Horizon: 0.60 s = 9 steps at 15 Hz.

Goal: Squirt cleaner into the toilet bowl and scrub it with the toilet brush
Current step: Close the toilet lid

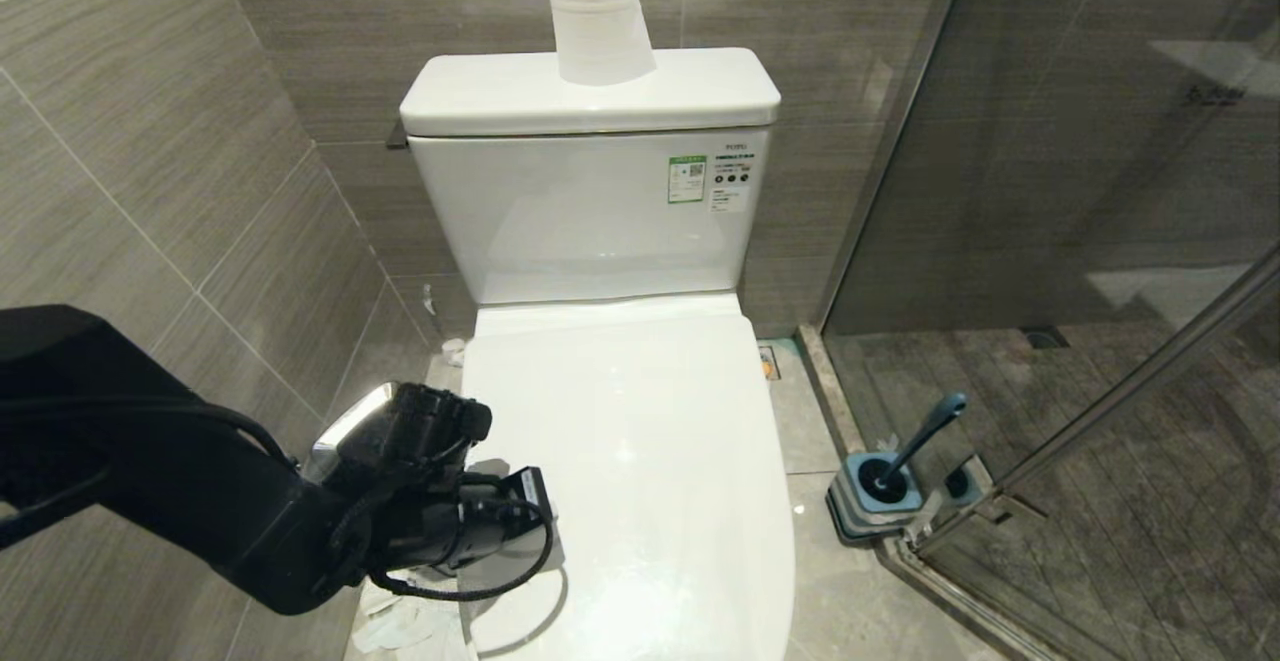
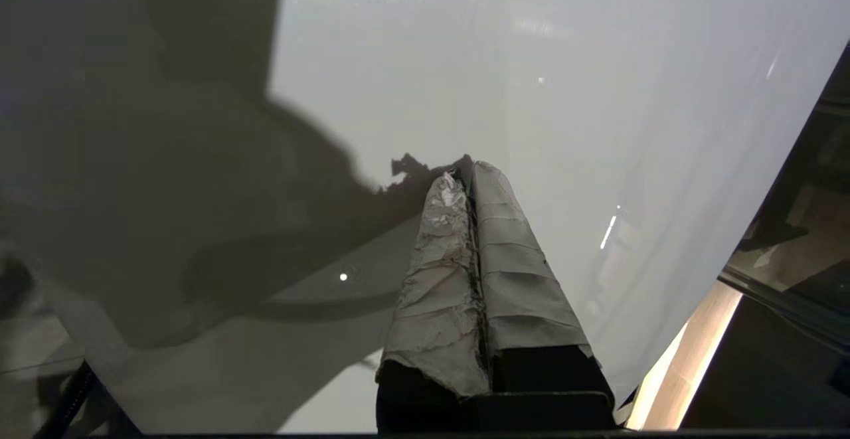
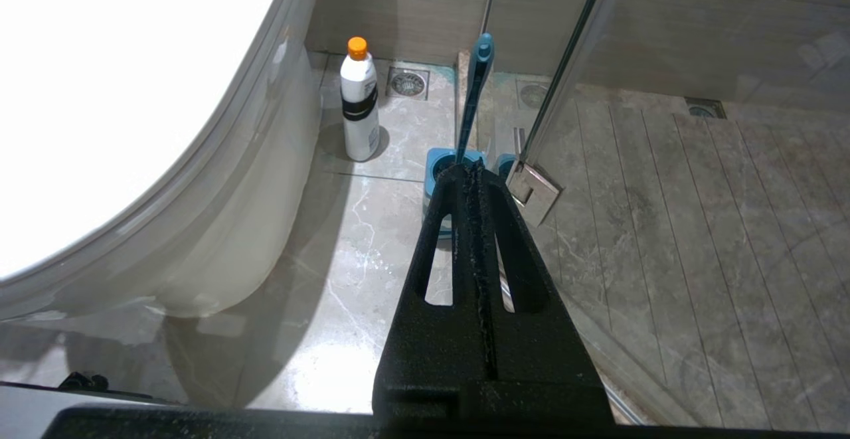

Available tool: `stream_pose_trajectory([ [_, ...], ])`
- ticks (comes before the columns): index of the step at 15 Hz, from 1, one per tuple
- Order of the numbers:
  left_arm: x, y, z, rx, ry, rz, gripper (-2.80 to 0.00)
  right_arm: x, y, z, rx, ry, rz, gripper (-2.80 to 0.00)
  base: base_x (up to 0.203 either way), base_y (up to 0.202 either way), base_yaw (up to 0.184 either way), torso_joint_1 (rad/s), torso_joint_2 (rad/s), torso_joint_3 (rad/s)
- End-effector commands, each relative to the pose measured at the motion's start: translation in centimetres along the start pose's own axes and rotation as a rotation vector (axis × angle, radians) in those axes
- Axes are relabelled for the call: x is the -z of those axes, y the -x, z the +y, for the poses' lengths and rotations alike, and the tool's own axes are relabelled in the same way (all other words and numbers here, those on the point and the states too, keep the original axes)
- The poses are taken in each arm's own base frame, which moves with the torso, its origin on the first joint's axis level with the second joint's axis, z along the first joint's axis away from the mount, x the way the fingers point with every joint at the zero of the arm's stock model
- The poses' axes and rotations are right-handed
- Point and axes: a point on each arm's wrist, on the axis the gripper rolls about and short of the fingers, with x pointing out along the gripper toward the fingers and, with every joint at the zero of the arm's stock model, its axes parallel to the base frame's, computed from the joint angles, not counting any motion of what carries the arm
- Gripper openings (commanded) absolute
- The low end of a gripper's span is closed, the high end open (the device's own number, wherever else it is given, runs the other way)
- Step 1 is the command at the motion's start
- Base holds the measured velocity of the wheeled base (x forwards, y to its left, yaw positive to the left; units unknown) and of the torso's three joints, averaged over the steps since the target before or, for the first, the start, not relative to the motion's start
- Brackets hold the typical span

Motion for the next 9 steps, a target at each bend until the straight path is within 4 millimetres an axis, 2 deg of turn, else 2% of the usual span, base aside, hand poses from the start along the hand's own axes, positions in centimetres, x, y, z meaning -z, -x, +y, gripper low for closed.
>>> stream_pose_trajectory([
  [1, 0.1, -0.2, -0.1, 0.006, 0.001, -0.001, -2.80, 0.0, 0.0, 0.0, -0.001, 0.001, 0.002, -2.80, 0.000, 0.000, 0.000, 0.000, 0.00, 0.000],
  [3, -0.5, 0.5, -0.6, 0.029, -0.005, -0.030, -2.80, 0.0, 0.0, 0.0, -0.001, 0.001, 0.002, -2.80, 0.000, 0.000, 0.000, 0.000, 0.00, 0.000],
  [5, -1.9, 2.4, -1.7, 0.072, -0.012, -0.097, -2.80, 0.0, 0.0, 0.0, -0.001, 0.001, 0.000, -2.80, 0.000, 0.000, 0.000, 0.000, 0.00, 0.000],
  [9, -6.0, 9.3, -6.1, 0.107, -0.042, -0.161, -2.80, 0.0, 0.0, 0.0, -0.001, 0.001, 0.002, -2.80, 0.000, 0.000, 0.000, 0.000, 0.00, 0.000],
])
